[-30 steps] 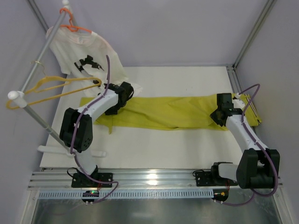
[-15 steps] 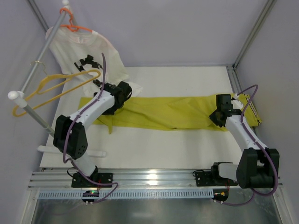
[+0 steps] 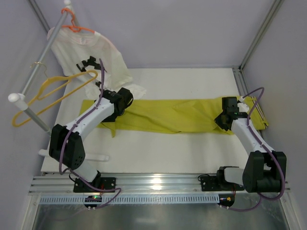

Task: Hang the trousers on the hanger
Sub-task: Fold the trousers

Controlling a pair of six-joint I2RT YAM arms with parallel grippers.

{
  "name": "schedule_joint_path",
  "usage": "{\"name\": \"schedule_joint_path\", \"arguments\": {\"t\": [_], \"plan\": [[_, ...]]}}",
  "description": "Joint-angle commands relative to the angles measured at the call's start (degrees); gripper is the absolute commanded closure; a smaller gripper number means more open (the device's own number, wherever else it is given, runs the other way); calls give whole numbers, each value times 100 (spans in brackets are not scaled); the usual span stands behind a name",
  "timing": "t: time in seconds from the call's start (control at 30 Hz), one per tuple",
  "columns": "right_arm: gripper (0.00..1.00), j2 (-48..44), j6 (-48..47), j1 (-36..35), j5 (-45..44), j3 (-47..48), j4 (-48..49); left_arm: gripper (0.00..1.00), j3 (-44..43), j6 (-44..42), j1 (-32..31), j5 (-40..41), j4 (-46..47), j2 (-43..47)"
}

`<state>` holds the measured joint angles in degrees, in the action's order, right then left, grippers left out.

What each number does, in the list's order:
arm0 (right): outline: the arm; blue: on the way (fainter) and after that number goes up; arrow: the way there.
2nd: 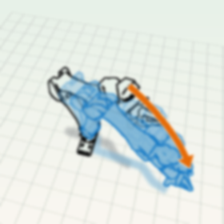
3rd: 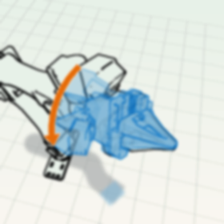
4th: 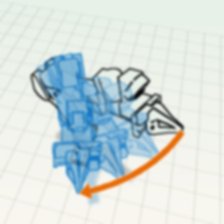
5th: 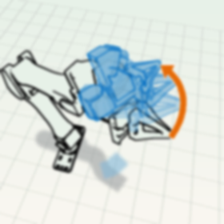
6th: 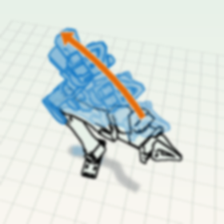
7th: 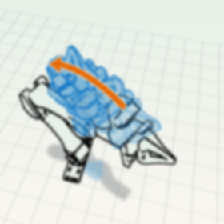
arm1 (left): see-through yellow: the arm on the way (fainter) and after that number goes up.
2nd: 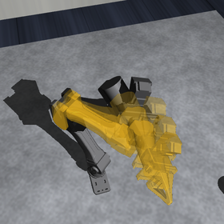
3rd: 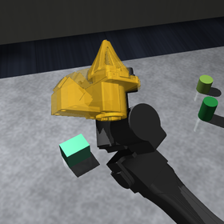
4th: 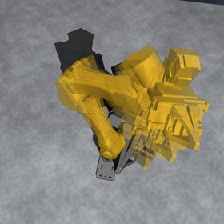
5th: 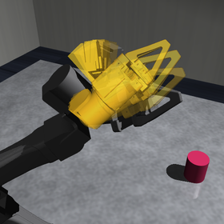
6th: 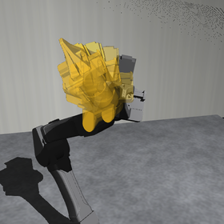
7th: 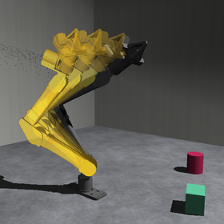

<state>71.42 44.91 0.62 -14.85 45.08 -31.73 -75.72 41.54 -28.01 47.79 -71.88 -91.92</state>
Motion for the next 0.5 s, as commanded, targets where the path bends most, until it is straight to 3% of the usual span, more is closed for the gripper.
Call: {"name": "schedule_joint_path", "arguments": {"t": [0.0, 0.1, 0.17, 0.27, 0.3, 0.37, 0.47], "plan": [[96, -93, -96, 26, 9, 45, 123, 54, 84, -49, 59, 36, 394, 105], [96, -172, -61, 26, 17, 1, 114, 91, -214, 55, 155, 747, 114, -343], [96, -216, -43, 26, 78, -60, 184, 99, -721, 170, 155, 1317, -385, -789], [96, -233, -34, 26, 193, -183, 289, 99, -1381, 573, 155, 2452, -984, -1518], [96, -225, -34, 26, 211, -245, 325, 99, -1880, 749, 164, 2976, -1578, -1766], [96, -260, -26, 26, 254, -306, 360, 100, -2331, 1302, 182, 3358, -2161, -2440], [96, -295, -61, 26, 316, -333, 395, 99, -2745, 1084, 339, 3580, -2322, -2795]]}}
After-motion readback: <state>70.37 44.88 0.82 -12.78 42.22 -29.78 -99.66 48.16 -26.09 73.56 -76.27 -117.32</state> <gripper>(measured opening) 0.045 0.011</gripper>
